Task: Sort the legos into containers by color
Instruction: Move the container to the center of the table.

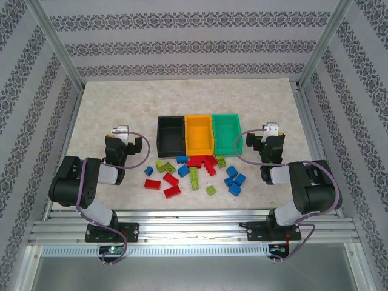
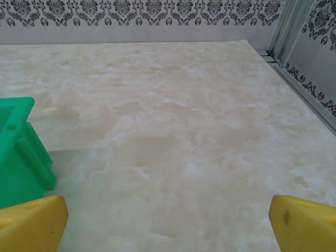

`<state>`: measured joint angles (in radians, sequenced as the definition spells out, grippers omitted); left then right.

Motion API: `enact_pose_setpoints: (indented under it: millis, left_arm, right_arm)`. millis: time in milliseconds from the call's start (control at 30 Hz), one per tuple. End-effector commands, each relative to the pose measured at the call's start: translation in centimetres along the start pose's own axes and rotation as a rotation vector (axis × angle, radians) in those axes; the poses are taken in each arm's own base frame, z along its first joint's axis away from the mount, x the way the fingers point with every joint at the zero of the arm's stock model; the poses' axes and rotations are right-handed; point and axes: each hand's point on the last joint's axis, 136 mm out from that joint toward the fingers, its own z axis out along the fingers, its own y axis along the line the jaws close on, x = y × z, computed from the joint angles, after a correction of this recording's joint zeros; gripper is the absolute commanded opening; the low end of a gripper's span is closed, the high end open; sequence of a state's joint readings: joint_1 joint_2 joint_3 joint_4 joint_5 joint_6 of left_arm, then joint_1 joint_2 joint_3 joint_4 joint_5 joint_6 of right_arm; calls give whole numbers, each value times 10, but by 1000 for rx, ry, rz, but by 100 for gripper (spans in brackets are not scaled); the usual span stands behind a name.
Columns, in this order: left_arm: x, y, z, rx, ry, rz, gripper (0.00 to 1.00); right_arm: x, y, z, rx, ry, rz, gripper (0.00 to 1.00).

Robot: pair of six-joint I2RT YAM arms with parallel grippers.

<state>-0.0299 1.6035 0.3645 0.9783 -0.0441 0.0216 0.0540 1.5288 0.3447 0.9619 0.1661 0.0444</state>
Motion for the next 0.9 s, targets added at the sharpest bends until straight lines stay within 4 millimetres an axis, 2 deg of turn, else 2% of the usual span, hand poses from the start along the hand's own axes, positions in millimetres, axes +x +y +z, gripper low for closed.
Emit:
enact_pose_setpoints:
  millis: [0, 767, 867]
  left_arm:
    - [-7, 0, 1, 10, -15, -4, 99]
    - [-8, -1, 0, 16, -18, -1, 99]
    - [-7, -1, -1, 14, -21, -2, 99]
  right_arm:
    - [-11, 1, 3, -12, -33, -1, 98]
    - [-11, 2, 2, -16, -35, -5, 98]
    - [-12, 7, 1, -34, -43, -27, 98]
